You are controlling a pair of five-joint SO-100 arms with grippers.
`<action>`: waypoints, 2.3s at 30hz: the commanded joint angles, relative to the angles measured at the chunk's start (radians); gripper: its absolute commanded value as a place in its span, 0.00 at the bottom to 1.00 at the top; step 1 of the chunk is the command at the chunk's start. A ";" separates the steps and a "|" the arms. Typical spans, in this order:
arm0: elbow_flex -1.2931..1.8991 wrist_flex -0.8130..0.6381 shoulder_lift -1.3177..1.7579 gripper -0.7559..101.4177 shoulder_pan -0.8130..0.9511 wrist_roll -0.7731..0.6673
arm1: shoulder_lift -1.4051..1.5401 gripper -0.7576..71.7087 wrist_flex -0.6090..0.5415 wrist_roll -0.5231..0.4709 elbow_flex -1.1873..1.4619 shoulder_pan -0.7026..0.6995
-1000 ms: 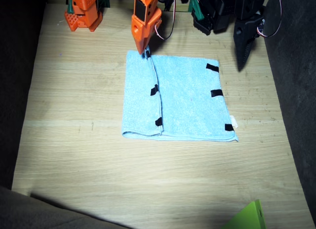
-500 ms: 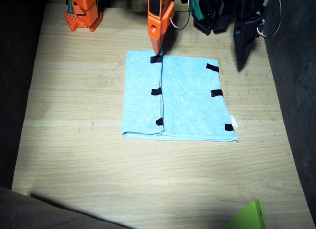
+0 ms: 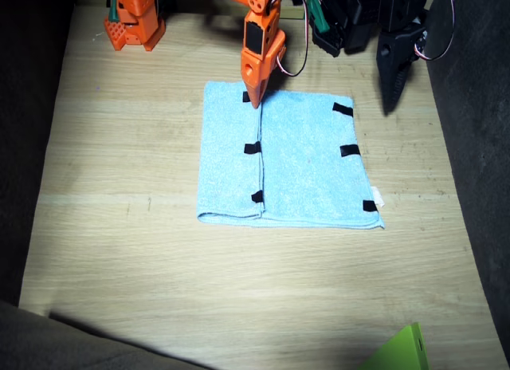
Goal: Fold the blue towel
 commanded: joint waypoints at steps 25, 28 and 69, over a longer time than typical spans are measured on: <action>0.005 0.012 0.046 0.11 0.011 0.012 | -0.146 0.01 0.140 0.029 -0.374 0.041; 0.005 0.012 0.046 0.13 0.011 0.011 | -0.112 0.01 0.140 0.017 -0.370 -0.008; 0.012 0.015 0.067 0.19 0.008 0.014 | -0.150 0.01 0.141 0.031 -0.077 -0.364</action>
